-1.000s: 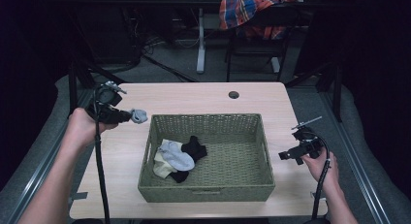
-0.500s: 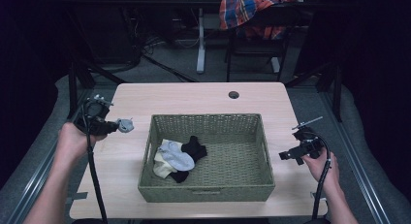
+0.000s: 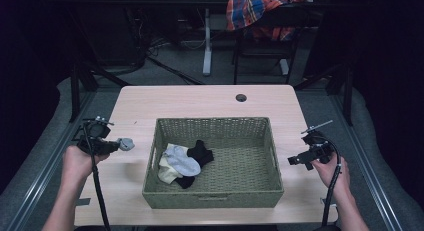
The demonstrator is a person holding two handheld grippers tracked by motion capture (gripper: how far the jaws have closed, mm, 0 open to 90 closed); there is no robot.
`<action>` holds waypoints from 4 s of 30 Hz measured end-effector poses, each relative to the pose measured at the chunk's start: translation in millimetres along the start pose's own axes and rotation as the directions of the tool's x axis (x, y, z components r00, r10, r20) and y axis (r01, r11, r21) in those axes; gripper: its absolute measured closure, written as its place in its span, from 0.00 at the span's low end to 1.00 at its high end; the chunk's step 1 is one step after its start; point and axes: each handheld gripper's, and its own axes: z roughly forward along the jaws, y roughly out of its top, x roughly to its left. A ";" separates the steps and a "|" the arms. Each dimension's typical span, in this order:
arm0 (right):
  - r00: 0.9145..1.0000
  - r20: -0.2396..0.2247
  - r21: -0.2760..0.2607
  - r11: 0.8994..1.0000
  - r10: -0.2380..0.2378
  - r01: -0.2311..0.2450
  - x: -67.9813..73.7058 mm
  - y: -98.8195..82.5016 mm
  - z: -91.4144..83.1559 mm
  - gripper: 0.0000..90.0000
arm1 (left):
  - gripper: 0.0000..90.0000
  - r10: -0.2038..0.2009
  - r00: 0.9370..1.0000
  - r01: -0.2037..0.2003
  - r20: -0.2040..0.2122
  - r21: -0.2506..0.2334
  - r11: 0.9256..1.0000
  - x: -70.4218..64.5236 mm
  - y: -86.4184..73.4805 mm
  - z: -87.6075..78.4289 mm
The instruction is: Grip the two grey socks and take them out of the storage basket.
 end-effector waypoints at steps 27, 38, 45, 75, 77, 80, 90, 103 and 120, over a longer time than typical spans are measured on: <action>1.000 0.013 0.018 1.000 -0.009 0.009 -0.4 -0.5 1.3 0.00 | 0.96 -0.090 0.996 0.089 0.002 0.074 0.993 8.2 -24.2 56.2; 1.000 0.001 0.011 1.000 0.001 -0.001 -1.0 -1.3 1.1 0.00 | 0.40 -0.084 0.996 0.085 -0.022 0.094 0.992 3.0 -23.5 38.5; 1.000 0.007 0.018 1.000 -0.006 0.006 -0.7 -0.6 1.7 0.00 | 0.17 -0.075 0.997 0.075 0.005 0.028 0.997 -3.5 -14.7 13.1; 1.000 -0.010 0.019 1.000 0.006 -0.005 -1.3 -1.9 -2.2 0.00 | 0.00 0.239 0.957 -0.223 0.165 -0.111 0.969 -94.8 56.5 -12.3; 1.000 -0.015 0.017 1.000 0.005 -0.005 -1.3 -2.0 -2.1 0.00 | 0.01 0.240 0.953 -0.225 0.184 -0.098 0.969 -96.4 57.9 -7.7; 1.000 -0.009 0.005 1.000 0.009 -0.009 -0.9 -1.4 -1.4 0.00 | 0.01 0.256 0.948 -0.242 0.190 -0.096 0.966 -100.8 58.4 -3.5; 1.000 -0.024 -0.004 1.000 0.006 -0.006 0.4 -0.5 -5.0 0.00 | 0.00 0.290 0.931 -0.281 0.222 -0.071 0.957 -120.3 63.4 14.8; 1.000 -0.020 -0.003 1.000 0.009 -0.009 -0.9 -0.4 -2.6 0.00 | 0.06 0.353 0.902 -0.366 0.248 0.008 0.930 -147.5 70.5 41.5; 1.000 -0.021 -0.010 1.000 0.003 -0.004 -0.6 -0.2 -4.3 0.01 | 0.45 0.418 0.876 -0.463 0.240 0.178 0.868 -165.6 70.0 74.7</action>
